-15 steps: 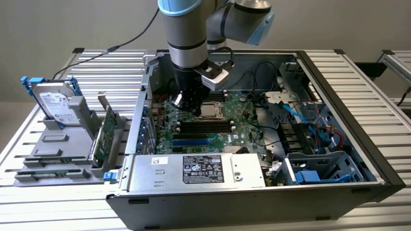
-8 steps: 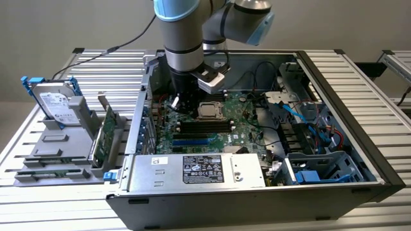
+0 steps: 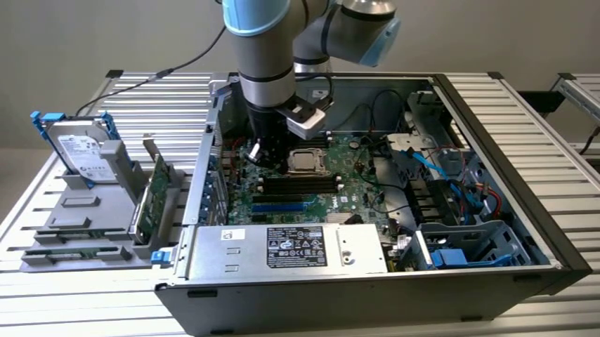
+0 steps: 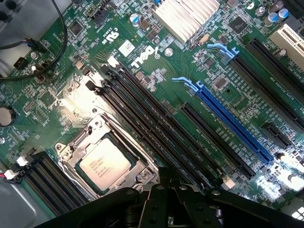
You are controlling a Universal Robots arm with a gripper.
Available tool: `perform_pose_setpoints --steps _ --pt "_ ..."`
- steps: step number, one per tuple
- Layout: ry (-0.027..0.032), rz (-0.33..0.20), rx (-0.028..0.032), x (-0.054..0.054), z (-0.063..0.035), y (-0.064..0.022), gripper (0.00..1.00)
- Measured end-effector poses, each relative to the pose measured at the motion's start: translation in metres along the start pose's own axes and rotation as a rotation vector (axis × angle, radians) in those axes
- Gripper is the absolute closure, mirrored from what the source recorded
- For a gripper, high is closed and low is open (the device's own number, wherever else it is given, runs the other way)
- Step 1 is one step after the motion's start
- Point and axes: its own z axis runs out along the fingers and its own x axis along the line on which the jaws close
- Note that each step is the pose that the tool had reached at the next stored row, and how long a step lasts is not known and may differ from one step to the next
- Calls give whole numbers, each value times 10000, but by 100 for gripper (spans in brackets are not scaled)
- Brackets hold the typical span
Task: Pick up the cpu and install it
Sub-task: 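Install the second cpu locking lever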
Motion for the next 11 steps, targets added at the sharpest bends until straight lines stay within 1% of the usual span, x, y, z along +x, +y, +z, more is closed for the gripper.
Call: perform_pose_setpoints --steps 3,8,11 --pt "15 -14 17 3 15 -10 89" --pt "81 -74 86 14 57 -34 89" --pt "104 -109 109 20 91 -49 89"
